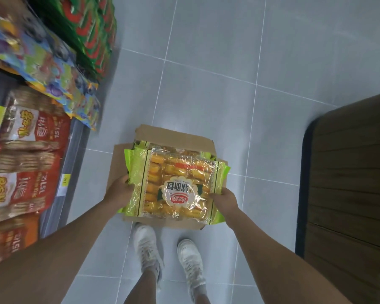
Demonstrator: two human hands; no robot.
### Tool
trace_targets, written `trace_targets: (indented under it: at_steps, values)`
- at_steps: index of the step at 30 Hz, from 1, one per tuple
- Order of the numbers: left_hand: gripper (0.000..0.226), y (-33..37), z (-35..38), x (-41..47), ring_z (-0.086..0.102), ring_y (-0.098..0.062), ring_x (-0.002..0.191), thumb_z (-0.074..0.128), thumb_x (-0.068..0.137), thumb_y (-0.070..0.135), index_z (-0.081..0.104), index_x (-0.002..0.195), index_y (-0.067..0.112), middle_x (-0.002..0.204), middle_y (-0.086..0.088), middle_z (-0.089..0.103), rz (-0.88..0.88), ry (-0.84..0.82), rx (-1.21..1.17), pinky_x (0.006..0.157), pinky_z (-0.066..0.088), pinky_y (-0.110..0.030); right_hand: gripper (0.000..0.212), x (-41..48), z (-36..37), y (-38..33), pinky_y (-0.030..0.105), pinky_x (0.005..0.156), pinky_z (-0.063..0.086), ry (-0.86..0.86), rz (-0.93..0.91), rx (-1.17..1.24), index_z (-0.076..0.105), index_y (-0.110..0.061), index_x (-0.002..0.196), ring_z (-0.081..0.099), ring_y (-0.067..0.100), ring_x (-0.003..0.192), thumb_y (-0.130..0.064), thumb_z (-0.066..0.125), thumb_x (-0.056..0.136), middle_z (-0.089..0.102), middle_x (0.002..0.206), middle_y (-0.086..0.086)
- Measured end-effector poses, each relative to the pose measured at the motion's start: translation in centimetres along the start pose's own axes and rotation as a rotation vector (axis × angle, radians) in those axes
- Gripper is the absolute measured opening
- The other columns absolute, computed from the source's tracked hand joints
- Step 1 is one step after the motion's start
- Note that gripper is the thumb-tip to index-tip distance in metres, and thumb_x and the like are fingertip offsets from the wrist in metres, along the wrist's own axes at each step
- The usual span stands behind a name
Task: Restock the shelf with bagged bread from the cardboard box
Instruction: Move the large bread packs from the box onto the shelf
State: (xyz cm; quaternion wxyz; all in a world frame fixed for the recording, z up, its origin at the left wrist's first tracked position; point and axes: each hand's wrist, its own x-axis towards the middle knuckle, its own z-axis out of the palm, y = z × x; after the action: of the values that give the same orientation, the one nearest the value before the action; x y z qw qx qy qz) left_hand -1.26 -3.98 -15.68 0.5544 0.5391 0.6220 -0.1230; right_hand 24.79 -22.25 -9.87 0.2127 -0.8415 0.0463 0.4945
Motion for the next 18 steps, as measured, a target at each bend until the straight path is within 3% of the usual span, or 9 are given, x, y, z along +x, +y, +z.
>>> trace_targets:
  at_steps: [6,8,12,14,16,18]
  values:
    - [0.033,3.1,-1.4,-5.5,0.066,-0.029,0.078,0.047,0.098,0.007,0.064,0.122,0.023,0.096,-0.008,0.071,0.064,0.049,-0.044,0.069,0.049,-0.033,0.024,-4.9,-3.2,-0.9,0.028,0.069,0.050,0.000,-0.061,0.035,0.071,-0.017,0.109,0.067,0.019,0.087,-0.011,0.067,0.086,0.072,0.099,0.003]
    - [0.033,4.6,-2.7,-8.3,0.067,-0.027,0.081,0.047,0.098,0.009,0.064,0.119,0.027,0.099,-0.005,0.071,0.088,0.063,-0.055,0.075,0.053,-0.037,0.025,-7.1,-4.6,-1.8,0.030,0.072,0.051,0.005,-0.095,0.056,0.072,-0.016,0.109,0.067,0.022,0.090,-0.010,0.067,0.086,0.072,0.102,0.005]
    - [0.036,7.3,-5.9,-14.0,0.060,-0.023,0.070,0.046,0.098,0.013,0.062,0.127,0.027,0.110,-0.015,0.071,0.129,0.140,-0.068,0.059,0.042,-0.030,0.023,-12.7,-7.7,-4.5,0.030,0.073,0.051,-0.012,-0.191,0.111,0.074,-0.019,0.105,0.068,0.019,0.088,-0.006,0.067,0.087,0.073,0.100,0.002]
    - [0.033,9.2,-7.7,-17.8,0.060,-0.027,0.068,0.046,0.098,0.014,0.063,0.116,0.036,0.097,-0.009,0.072,0.174,0.188,-0.103,0.059,0.043,-0.032,0.025,-16.1,-9.4,-6.3,0.029,0.073,0.050,-0.023,-0.279,0.138,0.074,-0.022,0.103,0.067,0.016,0.088,-0.004,0.066,0.088,0.074,0.100,0.001]
    - [0.033,10.9,-9.8,-21.9,0.064,-0.030,0.075,0.046,0.098,0.016,0.064,0.114,0.038,0.094,-0.004,0.072,0.242,0.230,-0.173,0.068,0.051,-0.042,0.027,-19.9,-10.8,-8.4,0.028,0.070,0.050,-0.041,-0.379,0.157,0.074,-0.021,0.106,0.069,0.017,0.089,-0.002,0.065,0.089,0.074,0.100,0.000]
    - [0.035,12.3,-12.0,-26.2,0.067,-0.028,0.088,0.047,0.102,0.014,0.061,0.132,0.025,0.112,-0.008,0.072,0.303,0.289,-0.221,0.079,0.054,-0.046,0.023,-23.9,-12.1,-10.4,0.027,0.066,0.050,-0.058,-0.477,0.165,0.072,-0.019,0.106,0.069,0.017,0.086,-0.002,0.066,0.091,0.074,0.098,0.000]
